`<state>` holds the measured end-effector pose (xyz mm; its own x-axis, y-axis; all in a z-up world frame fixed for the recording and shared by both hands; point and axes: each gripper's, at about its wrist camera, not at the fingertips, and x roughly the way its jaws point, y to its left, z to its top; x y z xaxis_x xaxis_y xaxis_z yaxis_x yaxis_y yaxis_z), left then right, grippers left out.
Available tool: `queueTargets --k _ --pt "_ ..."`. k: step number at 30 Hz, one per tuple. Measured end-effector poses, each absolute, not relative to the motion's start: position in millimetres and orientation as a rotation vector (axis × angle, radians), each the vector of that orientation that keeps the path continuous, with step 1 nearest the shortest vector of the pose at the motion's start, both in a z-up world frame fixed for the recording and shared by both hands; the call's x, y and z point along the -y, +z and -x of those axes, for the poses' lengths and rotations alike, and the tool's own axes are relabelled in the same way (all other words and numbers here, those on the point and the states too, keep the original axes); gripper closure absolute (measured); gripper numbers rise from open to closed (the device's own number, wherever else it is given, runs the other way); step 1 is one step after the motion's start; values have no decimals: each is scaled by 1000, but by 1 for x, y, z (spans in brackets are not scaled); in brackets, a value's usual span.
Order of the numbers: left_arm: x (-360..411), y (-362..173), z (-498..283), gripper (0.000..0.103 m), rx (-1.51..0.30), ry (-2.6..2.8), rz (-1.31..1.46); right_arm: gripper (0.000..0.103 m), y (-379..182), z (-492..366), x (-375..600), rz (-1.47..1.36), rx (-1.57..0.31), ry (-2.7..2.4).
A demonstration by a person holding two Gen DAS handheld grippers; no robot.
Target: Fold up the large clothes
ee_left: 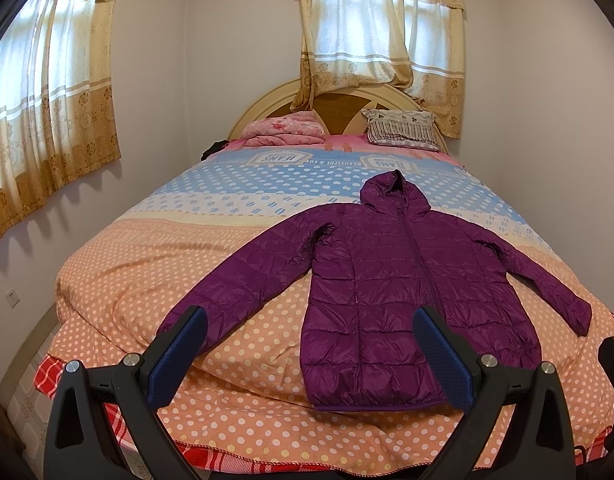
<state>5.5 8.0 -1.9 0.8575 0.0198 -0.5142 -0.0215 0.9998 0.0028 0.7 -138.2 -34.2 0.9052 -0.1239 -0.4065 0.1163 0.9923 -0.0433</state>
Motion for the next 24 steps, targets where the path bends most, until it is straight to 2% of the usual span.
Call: queueTargets --k 24 --pt "-7 -16 -14 1 -573 16 5 0 -47 -11 142 8 -463 -108"
